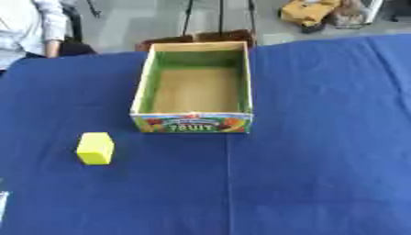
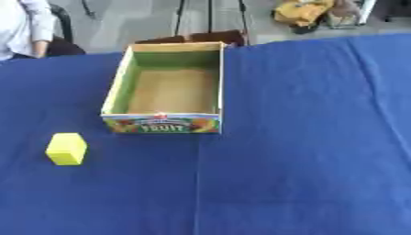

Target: Pick up objects on the table and place them in the box.

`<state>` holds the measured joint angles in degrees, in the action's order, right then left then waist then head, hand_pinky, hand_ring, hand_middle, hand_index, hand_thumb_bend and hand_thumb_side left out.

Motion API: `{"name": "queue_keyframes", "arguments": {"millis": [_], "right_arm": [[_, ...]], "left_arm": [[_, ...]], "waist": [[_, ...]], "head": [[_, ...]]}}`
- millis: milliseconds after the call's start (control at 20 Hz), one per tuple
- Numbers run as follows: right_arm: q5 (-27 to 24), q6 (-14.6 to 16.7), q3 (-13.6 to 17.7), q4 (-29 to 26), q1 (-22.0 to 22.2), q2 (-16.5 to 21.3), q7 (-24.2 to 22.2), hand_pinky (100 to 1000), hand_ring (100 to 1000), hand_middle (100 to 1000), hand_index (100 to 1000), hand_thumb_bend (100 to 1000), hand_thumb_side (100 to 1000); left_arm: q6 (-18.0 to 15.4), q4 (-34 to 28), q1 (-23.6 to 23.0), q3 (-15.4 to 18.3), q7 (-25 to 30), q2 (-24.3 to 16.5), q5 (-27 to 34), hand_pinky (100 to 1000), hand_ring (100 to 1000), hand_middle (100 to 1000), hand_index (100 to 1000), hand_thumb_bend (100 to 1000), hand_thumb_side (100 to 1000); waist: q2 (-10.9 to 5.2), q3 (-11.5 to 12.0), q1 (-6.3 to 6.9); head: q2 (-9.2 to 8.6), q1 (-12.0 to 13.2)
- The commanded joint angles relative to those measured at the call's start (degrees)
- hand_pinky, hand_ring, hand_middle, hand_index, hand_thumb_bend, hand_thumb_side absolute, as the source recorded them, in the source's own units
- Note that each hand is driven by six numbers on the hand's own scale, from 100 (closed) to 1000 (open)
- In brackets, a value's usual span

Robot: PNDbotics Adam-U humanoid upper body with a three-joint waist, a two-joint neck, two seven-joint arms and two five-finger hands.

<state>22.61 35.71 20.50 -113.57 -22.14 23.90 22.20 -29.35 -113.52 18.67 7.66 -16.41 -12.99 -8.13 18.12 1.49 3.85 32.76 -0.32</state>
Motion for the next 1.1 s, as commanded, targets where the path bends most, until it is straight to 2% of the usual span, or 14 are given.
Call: {"name": "queue_keyframes", "arguments": {"millis": [50, 200, 400, 650, 850, 950, 1100], "right_arm": [[0.15, -0.12, 0.45, -1.02, -0.44, 0.66, 0.26, 662, 757, 657, 793, 117, 1000], [0.15, -0.20, 0.31, -1.02, -0.43, 0.65, 0.27, 661, 757, 658, 799, 113, 1000], [0.12, -0.45, 0.12, -1.02, -0.28, 0.46, 0.03, 661, 756, 660, 800, 107, 1000], [-0.07, -0.74, -0.28, -1.02, -0.07, 0.25, -0.13, 659, 755, 662, 799, 100, 1000], [-0.24, -0.85, -0.54, -1.02, 0.17, 0.11, -0.41, 659, 755, 662, 799, 100, 1000], [-0.32, -0.86, -0.64, -1.02, 0.23, 0.12, -0.56, 659, 755, 661, 799, 102, 1000], [-0.44, -0.83, -0.81, -1.02, 0.40, 0.14, -0.89, 660, 755, 658, 799, 116, 1000]], "left_arm": [[0.27, -1.07, 0.19, 0.62, -0.05, -0.98, -0.38, 607, 787, 796, 905, 288, 1000], [0.90, -1.07, -0.33, 0.76, 0.09, -4.00, -1.42, 609, 792, 801, 912, 289, 1000], [3.22, -1.07, -1.03, 0.93, -0.19, -10.34, -3.31, 615, 805, 821, 949, 293, 1000], [11.60, -1.07, -2.32, 1.36, 1.68, -21.06, -8.20, 636, 835, 871, 1000, 373, 1000], [19.08, -1.05, -3.12, 0.91, 8.70, -29.84, -11.78, 669, 865, 908, 1000, 373, 1000], [22.14, -0.65, -3.04, 0.41, 14.18, -33.66, -12.98, 698, 883, 927, 1000, 369, 1000], [23.73, 1.91, -1.51, -0.49, 24.53, -38.76, -15.67, 761, 912, 957, 1000, 376, 1000]], "waist": [[-1.21, 0.08, 0.42], [-1.57, 0.17, 0.32], [-2.26, 0.24, 0.15], [-3.65, 0.06, -0.19], [-4.27, -0.07, -0.27], [-4.44, -0.18, -0.25], [-4.48, -0.45, -0.19]], "head": [[0.41, 0.23], [0.73, 0.05], [1.49, -0.11], [2.22, 0.48], [2.46, 0.50], [2.60, 0.57], [2.96, 0.37]]}}
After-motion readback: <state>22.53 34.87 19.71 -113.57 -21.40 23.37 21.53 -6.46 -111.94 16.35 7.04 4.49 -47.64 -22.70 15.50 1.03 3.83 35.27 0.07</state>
